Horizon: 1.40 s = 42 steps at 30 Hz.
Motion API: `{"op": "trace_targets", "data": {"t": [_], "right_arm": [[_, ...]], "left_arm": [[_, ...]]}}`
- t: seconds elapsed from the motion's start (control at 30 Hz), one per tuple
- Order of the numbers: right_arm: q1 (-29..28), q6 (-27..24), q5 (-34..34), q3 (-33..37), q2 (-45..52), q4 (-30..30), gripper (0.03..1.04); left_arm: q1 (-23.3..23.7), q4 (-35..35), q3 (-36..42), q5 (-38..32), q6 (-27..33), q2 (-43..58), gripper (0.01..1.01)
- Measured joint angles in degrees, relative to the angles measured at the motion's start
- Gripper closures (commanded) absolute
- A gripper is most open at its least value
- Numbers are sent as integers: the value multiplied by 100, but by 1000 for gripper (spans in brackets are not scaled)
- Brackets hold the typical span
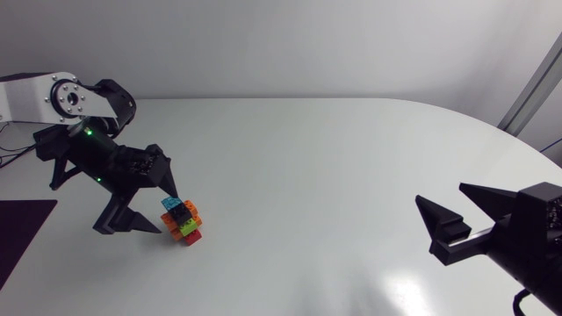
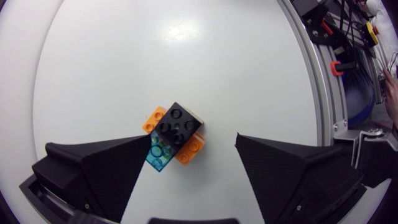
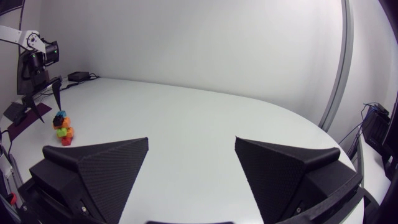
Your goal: Separate the duplo bricks
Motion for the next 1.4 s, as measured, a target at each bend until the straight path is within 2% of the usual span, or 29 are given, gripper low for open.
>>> {"op": "trace_targets", "data": {"t": [0.23,0.37,0.63,0.73,1.03,1.33,1.37,1.4], "right_arm": [[271,155,0,-2,162,173,61],[337,245,0,-7,372,354,61],[341,258,2,-20,507,452,61],[378,258,2,-33,573,501,61],[435,280,17,-33,732,625,61],[575,393,85,-33,732,623,61],[619,409,131,-39,732,625,61],[658,411,151,-48,732,638,61]], "left_arm": [[26,-81,730,-46,393,356,90],[26,-85,911,-175,562,577,174],[15,-101,909,-501,844,824,179],[2,-98,905,-514,901,824,264],[-170,-79,546,-540,1147,787,266],[-293,28,404,-846,1399,586,267],[-321,28,404,-857,1419,586,275],[-337,28,407,-859,1434,586,328]]}}
